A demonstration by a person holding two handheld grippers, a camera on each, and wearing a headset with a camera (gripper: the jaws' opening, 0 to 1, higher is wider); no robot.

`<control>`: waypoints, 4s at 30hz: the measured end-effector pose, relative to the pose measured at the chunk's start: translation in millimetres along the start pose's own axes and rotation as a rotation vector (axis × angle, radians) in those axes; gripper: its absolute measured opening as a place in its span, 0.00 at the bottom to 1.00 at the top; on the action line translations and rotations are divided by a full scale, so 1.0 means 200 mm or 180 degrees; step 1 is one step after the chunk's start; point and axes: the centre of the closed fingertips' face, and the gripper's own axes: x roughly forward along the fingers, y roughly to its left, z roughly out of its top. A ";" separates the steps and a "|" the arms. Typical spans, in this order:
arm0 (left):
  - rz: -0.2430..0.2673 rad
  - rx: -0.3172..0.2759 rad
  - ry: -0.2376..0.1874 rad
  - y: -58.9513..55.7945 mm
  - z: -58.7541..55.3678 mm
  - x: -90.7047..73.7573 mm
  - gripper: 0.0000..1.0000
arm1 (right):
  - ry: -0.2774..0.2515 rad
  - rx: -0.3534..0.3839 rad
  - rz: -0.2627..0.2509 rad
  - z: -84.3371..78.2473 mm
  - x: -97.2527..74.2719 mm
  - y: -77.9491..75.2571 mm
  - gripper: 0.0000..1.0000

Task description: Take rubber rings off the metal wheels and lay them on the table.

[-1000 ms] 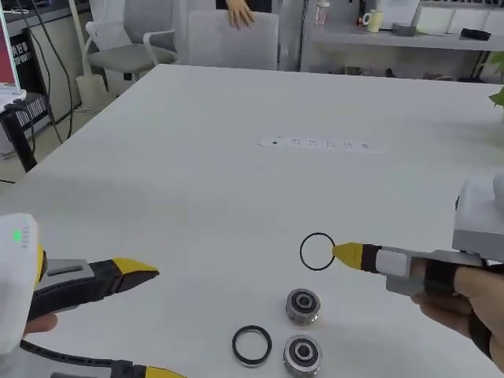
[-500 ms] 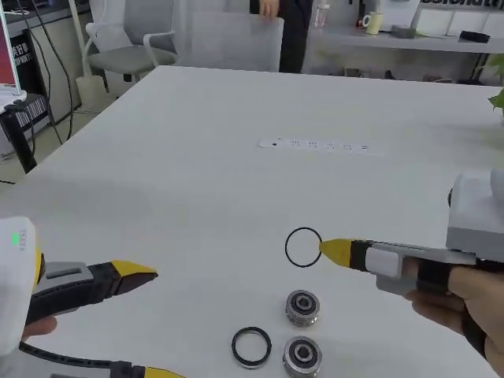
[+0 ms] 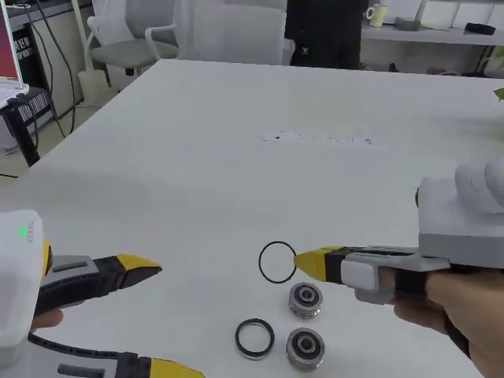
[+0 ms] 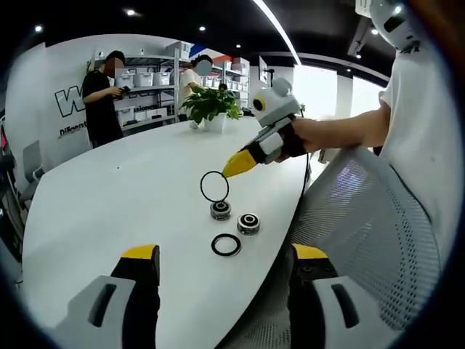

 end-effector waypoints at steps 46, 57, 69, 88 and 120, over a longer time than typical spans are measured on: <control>-0.0001 -0.0032 0.0049 0.01 -0.03 0.01 0.68 | 0.0814 0.0144 0.0090 -0.37 0.17 -0.03 0.00; -0.0009 -0.0016 0.0079 0.01 -0.04 0.01 0.68 | 0.0829 0.0116 0.0011 -0.38 0.18 -0.06 0.00; -0.0017 -0.0007 0.0106 0.00 -0.04 0.01 0.68 | 0.0889 -0.0044 -0.0054 -0.40 0.20 -0.07 0.00; -0.0007 0.0003 0.0118 0.00 -0.05 0.01 0.67 | 0.0909 -0.0251 -0.0079 -0.40 0.21 -0.07 0.01; -0.0005 0.0006 0.0147 0.01 -0.05 0.01 0.67 | 0.1094 -0.0844 -0.0004 -0.43 0.23 -0.03 0.19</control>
